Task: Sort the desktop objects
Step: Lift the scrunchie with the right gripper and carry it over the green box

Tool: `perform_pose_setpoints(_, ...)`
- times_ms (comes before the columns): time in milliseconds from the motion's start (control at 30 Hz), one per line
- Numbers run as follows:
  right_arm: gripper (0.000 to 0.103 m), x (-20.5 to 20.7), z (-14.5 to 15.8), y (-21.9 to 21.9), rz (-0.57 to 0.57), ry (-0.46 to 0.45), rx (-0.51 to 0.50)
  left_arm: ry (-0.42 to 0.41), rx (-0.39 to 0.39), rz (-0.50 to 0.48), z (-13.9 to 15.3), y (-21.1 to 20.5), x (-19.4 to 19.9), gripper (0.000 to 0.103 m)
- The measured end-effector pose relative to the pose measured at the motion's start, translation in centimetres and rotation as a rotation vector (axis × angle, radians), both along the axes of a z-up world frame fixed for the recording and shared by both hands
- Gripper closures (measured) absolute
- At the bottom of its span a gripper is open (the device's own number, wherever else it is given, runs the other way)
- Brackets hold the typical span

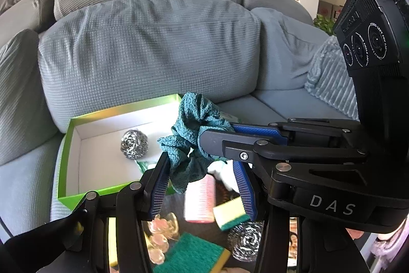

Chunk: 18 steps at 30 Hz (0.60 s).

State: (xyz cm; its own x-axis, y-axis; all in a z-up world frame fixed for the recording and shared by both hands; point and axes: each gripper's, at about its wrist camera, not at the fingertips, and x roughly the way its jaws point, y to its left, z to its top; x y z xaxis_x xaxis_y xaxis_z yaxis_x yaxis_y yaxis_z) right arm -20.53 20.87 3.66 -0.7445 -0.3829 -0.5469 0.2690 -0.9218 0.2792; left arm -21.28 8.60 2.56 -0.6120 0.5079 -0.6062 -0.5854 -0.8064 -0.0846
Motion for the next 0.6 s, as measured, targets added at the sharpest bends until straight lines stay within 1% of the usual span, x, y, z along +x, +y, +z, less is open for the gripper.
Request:
perform_pose_setpoints(367,0.087,-3.7,-0.7,-0.5,0.000,-0.005,0.003,-0.021,-0.010,0.038,-0.7,-0.8,-3.7,0.053)
perform_pose_setpoints(600,0.087,-6.4,-1.6,-0.8,0.003,-0.033,-0.002,-0.052,-0.010,0.060,-1.5,-1.3,-6.1,0.053)
